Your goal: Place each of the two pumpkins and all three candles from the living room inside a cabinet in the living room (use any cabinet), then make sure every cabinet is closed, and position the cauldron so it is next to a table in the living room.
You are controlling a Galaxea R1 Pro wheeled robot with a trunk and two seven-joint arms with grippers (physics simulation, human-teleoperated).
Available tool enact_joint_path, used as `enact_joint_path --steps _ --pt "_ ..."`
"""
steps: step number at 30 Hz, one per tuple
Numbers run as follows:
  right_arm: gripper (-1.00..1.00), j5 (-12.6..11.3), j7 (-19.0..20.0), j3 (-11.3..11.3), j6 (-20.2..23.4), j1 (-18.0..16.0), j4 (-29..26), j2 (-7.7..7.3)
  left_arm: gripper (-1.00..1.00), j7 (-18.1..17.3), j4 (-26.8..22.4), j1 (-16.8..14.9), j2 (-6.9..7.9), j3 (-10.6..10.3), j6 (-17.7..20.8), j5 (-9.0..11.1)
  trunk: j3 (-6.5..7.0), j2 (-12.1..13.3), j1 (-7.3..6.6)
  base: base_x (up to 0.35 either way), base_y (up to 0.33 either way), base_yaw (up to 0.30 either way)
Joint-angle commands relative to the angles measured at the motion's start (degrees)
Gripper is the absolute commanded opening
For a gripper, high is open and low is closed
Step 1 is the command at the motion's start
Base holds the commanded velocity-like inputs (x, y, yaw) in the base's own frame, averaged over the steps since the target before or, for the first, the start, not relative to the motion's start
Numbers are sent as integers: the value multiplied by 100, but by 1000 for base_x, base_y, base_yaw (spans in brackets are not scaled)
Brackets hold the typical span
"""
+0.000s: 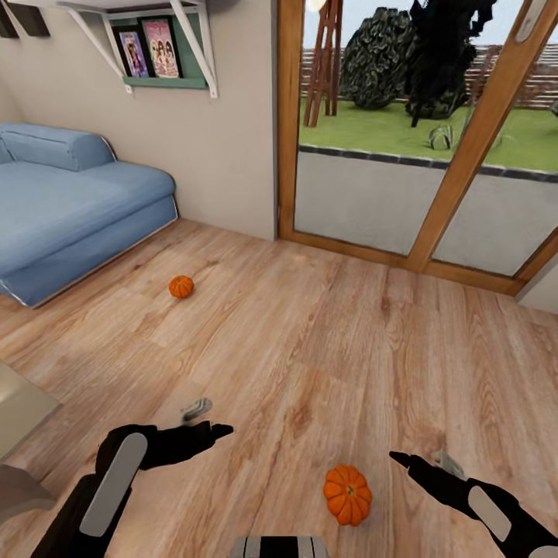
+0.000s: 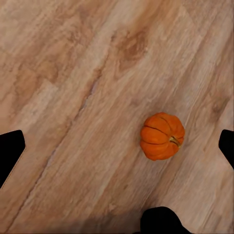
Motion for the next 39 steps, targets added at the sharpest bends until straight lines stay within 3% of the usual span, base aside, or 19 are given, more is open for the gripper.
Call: enact_joint_path --steps 1,5,8,14,19,33,39 --pt "100 -40 3 33 14 -3 -3 -5 100 56 -23 -3 64 13 17 199 -23 -43 21 0 0 0" --pt "100 -38 4 40 14 -3 2 -6 100 58 -38 -3 120 22 22 627 -95 -204 109 0 0 0" --pt "100 28 -1 127 14 -3 4 -1 100 59 -45 -3 130 26 18 745 -148 -324 175 0 0 0" --pt "100 177 -4 388 -13 -3 29 10 100 60 -49 -3 125 3 16 793 -273 -411 230 0 0 0" --pt "100 188 -4 404 -20 -3 31 22 100 59 -50 -3 123 -12 16 796 -384 -417 243 0 0 0" --pt "100 201 -2 405 -21 -3 23 257 100 57 -67 -3 123 14 16 800 -694 -436 279 0 0 0" --pt "100 204 27 414 -193 -3 22 268 100 59 -67 -3 123 13 16 797 -827 -444 294 0 0 0"
